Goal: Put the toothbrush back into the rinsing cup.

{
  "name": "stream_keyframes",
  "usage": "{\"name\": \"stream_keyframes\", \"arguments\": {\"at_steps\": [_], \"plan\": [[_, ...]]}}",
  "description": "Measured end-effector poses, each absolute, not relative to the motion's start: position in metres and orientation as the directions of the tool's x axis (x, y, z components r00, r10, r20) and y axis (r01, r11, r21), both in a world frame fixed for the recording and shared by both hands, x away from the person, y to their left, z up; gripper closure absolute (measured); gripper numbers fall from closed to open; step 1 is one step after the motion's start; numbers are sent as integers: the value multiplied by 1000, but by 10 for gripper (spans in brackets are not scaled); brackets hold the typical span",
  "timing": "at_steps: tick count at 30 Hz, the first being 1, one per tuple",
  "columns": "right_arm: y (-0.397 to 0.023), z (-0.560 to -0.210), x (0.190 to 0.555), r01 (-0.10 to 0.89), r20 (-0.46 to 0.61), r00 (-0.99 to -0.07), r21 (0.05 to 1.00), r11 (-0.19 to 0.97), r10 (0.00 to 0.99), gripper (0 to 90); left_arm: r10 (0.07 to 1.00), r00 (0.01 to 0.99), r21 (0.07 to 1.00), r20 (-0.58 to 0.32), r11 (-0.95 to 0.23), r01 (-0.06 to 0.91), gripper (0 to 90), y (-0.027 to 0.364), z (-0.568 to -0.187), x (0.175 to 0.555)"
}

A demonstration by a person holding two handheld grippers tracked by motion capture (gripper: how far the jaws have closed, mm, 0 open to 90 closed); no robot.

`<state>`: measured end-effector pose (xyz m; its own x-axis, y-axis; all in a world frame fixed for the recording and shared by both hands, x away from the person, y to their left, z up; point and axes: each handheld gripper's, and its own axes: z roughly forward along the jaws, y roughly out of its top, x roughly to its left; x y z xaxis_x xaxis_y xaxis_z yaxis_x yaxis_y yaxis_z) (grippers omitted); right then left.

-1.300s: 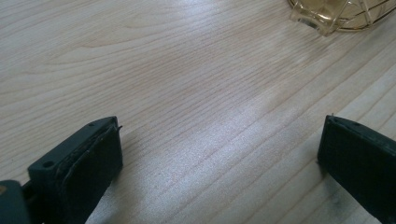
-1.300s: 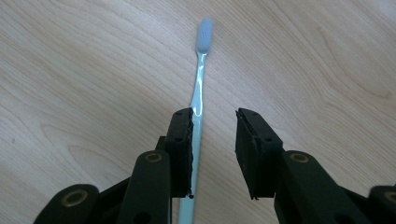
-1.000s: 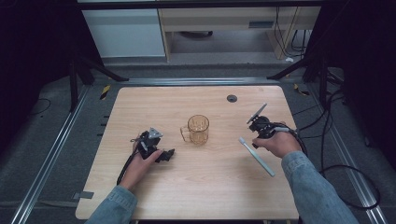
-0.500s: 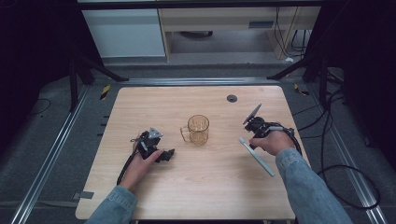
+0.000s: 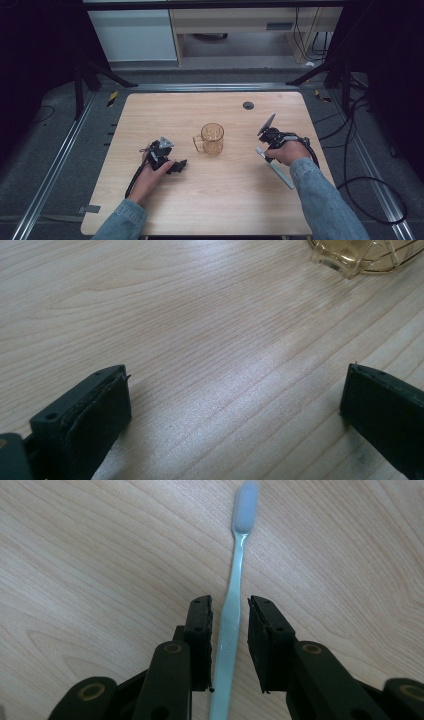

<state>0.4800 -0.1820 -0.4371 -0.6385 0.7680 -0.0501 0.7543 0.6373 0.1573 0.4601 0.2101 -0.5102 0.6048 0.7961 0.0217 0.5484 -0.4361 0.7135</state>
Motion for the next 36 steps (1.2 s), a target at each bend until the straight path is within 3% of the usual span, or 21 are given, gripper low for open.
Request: {"name": "stream_keyframes", "arguments": {"at_steps": [7,23,24,36], "plan": [[-179,-448,481,762,-39,-637,122,636,770,659,797,603,714,18,-433,551,0,210,-510,460],[-185,-456,487,772,-21,-630,86,629,776,687,797,604,713,18,-434,551,0,210,-510,460],[-181,-455,486,808,-8,-586,71,585,810,689,797,604,713,18,-434,551,0,210,-510,460],[-183,-460,489,778,-15,-624,74,623,781,702,797,604,713,18,-434,551,0,210,-510,460]]}}
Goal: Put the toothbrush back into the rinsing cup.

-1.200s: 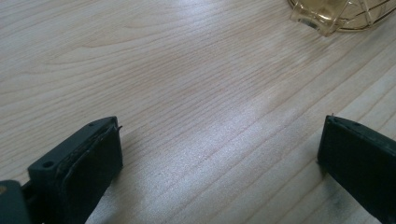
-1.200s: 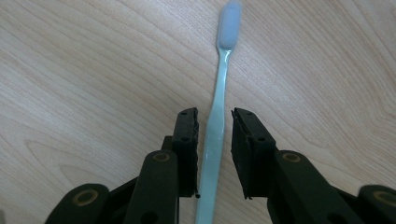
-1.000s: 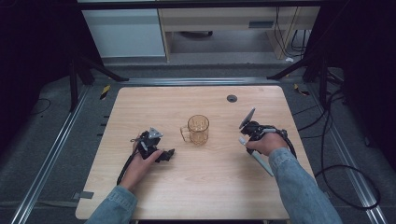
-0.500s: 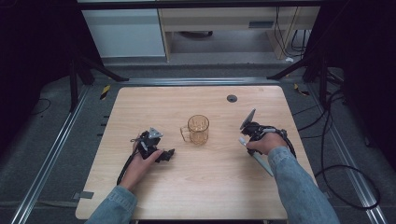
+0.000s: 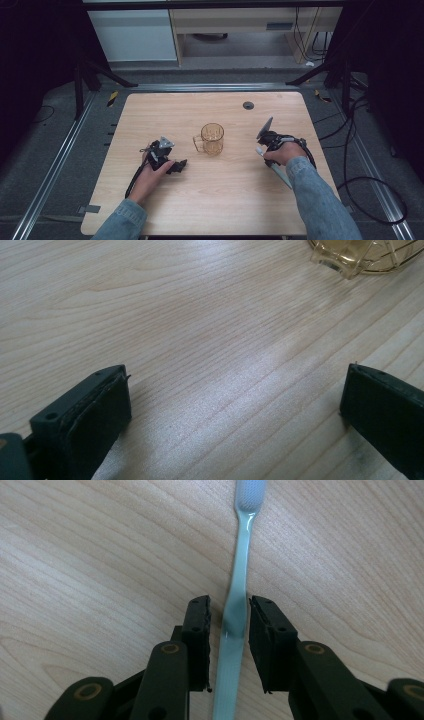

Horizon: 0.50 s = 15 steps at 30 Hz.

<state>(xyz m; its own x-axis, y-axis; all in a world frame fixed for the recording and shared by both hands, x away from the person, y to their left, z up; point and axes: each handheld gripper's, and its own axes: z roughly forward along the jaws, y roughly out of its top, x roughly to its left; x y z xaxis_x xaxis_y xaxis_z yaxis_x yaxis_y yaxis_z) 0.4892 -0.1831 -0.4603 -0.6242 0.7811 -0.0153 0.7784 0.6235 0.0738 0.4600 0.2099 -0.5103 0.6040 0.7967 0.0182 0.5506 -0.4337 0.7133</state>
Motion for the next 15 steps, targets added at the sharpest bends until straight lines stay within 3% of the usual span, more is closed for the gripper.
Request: {"name": "stream_keyframes", "arguments": {"at_steps": [15], "plan": [[-185,-464,493,786,-9,-615,60,615,788,737,797,604,713,18,-434,551,0,210,-510,460]]}}
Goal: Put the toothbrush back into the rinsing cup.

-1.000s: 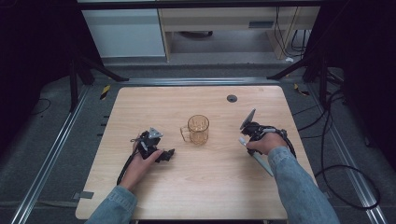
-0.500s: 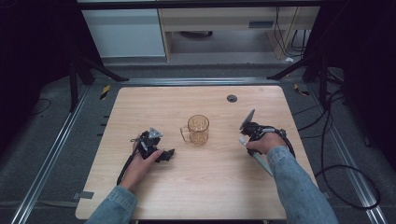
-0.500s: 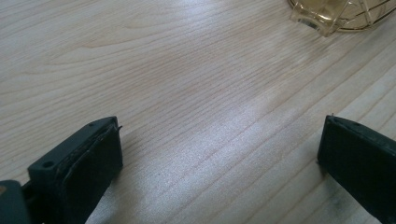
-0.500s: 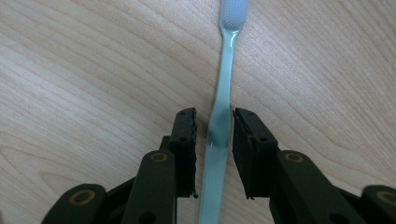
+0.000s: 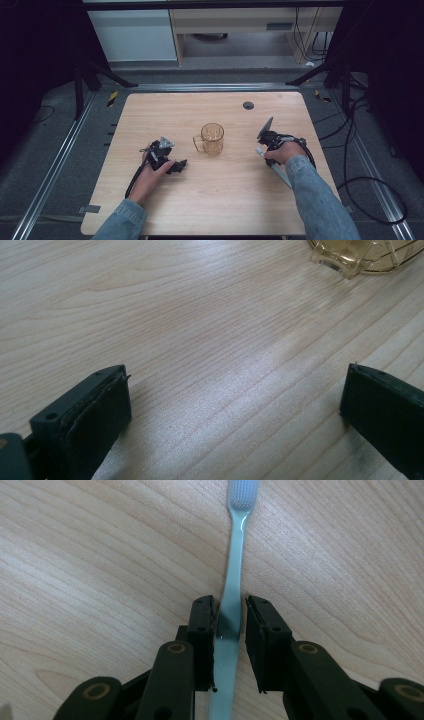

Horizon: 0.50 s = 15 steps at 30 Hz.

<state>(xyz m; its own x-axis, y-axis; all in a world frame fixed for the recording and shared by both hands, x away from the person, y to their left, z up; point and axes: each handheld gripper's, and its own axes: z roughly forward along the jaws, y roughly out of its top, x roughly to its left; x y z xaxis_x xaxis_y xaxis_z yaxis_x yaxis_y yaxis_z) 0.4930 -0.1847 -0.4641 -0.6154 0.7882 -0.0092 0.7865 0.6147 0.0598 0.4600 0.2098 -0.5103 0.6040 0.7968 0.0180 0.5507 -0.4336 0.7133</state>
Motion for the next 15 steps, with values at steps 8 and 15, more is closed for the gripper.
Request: {"name": "stream_keyframes", "arguments": {"at_steps": [8,15], "plan": [[-184,-465,494,790,-8,-612,53,611,791,751,797,604,713,18,-433,551,0,210,-510,460],[-182,-466,494,787,-6,-616,51,615,788,758,797,604,713,18,-434,551,0,210,-510,460]]}}
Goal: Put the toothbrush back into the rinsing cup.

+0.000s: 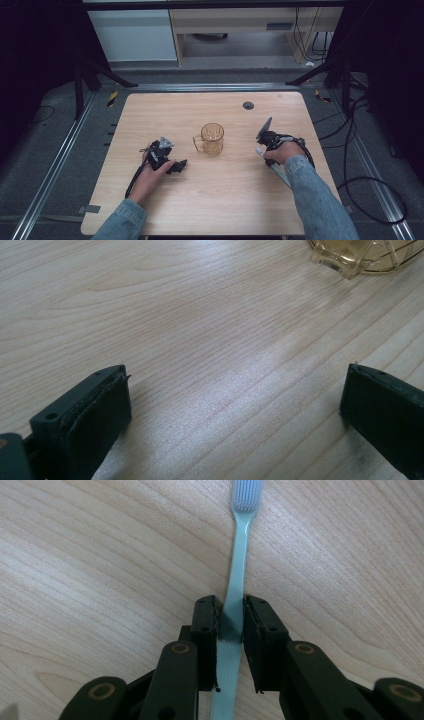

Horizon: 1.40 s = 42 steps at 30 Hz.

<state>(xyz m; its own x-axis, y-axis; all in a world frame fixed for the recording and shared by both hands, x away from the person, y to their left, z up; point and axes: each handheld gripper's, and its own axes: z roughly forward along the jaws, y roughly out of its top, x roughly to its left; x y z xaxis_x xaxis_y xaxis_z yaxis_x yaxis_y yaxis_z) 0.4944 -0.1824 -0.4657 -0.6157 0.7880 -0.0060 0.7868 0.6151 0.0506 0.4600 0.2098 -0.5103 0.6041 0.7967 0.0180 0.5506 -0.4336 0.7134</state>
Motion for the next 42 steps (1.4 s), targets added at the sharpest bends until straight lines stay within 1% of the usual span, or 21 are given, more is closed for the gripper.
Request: {"name": "stream_keyframes", "arguments": {"at_steps": [1,2,3,12,18,22,26,27,32,33,34,35,37,41,42], "plan": [[-182,-466,494,787,-6,-615,50,615,788,760,797,604,713,18,-434,551,0,210,-510,460],[-185,-466,496,770,-6,-637,55,636,771,762,797,604,713,18,-434,551,0,210,-510,460],[-182,-465,494,799,2,-600,46,600,800,763,797,604,713,18,-434,551,0,210,-510,460],[-180,-465,496,803,7,-595,47,594,804,766,797,604,713,18,-434,551,0,210,-510,460],[-178,-466,496,807,6,-590,40,589,808,789,797,604,713,18,-434,551,0,210,-510,460],[-181,-462,495,808,7,-587,61,586,809,790,797,604,713,18,-434,551,0,210,-510,460],[-186,-456,494,806,12,-588,90,584,809,791,796,604,713,18,-434,550,0,210,-510,460],[-190,-453,493,791,3,-605,122,600,796,791,797,604,713,18,-434,551,0,210,-510,460],[-193,-445,490,788,0,-602,161,594,798,792,797,604,713,18,-433,551,0,210,-510,460],[-193,-439,489,783,2,-605,188,593,797,792,797,604,713,18,-434,550,0,210,-510,460],[-193,-439,489,783,2,-605,188,593,797,792,797,604,713,18,-434,550,0,210,-510,460],[-193,-432,487,777,4,-605,225,588,797,792,796,605,713,18,-434,550,0,210,-510,460],[-193,-429,486,774,8,-606,237,587,796,792,796,605,713,18,-434,551,0,210,-510,460],[-189,-413,480,746,10,-621,313,587,784,792,796,605,713,18,-434,551,0,210,-510,460],[-185,-410,478,765,29,-598,321,559,801,792,797,604,713,18,-434,551,0,210,-510,460]]}}
